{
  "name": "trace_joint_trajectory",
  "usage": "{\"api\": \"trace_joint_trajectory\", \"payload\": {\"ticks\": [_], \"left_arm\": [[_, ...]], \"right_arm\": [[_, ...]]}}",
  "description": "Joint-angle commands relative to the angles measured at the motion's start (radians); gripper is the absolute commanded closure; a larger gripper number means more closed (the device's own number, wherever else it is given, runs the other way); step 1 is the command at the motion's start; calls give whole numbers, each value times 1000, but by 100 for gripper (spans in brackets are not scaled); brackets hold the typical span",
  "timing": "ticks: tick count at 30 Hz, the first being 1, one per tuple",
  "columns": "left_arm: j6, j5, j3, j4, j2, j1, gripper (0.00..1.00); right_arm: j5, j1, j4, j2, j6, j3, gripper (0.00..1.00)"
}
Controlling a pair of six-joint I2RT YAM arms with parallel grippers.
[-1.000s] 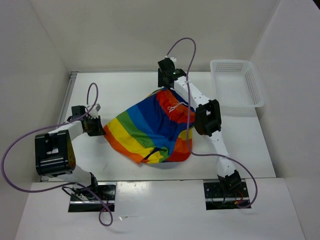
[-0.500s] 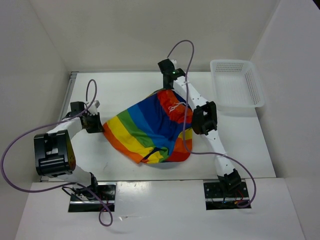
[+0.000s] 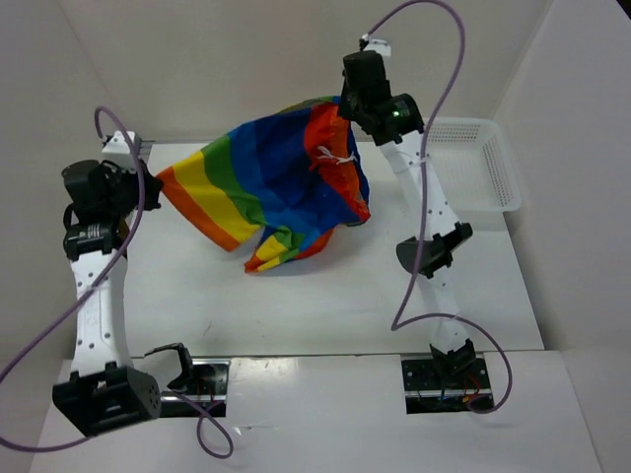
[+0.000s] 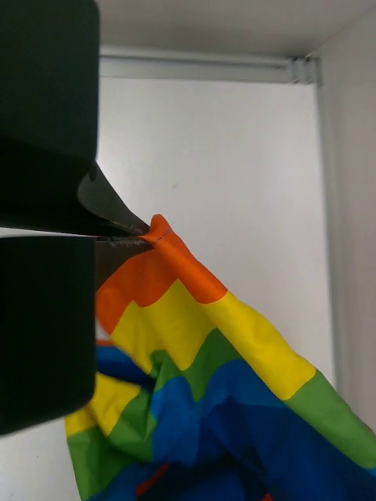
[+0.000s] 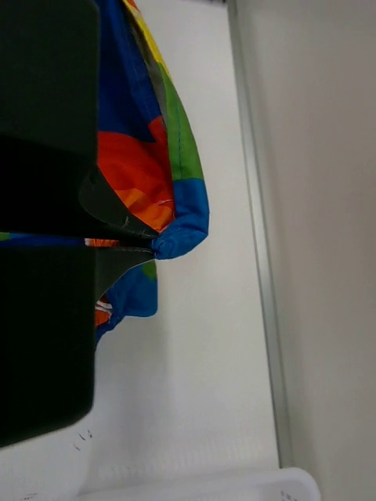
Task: Fold and stack the shorts
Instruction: Fold the shorts
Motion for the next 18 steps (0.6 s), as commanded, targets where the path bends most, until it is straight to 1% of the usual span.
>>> {"api": "trace_joint_trajectory", "payload": {"ticks": [1, 2, 4, 5, 8, 12, 14, 15, 16, 18], "left_arm": [[4, 55, 44, 31, -79, 30, 100], [4, 65, 60, 40, -90, 39, 100], [4, 87, 92, 40, -127, 58, 100], [4, 87, 132, 40, -138, 73, 100], [4, 87, 207, 40, -168, 98, 100], [4, 87, 368, 31, -190, 98, 100], [4, 87, 428, 18, -190, 98, 100], [4, 87, 460, 17, -190, 98, 100], [4, 78, 529, 4, -190, 98, 100], [4, 78, 601, -19, -190, 98, 100]], "right_arm": [[58, 68, -48, -173, 16, 50, 99], [58, 79, -48, -223, 27, 50, 99], [74, 103, -58, -271, 27, 61, 99], [86, 123, -58, -320, 27, 61, 99], [86, 158, -100, -379, 36, 85, 99], [77, 226, -124, -516, 36, 71, 99], [40, 226, -124, -570, 36, 53, 99], [25, 226, -124, -622, 36, 53, 99], [2, 226, -124, -650, 27, 44, 99], [-30, 226, -115, -731, 27, 30, 99]]}}
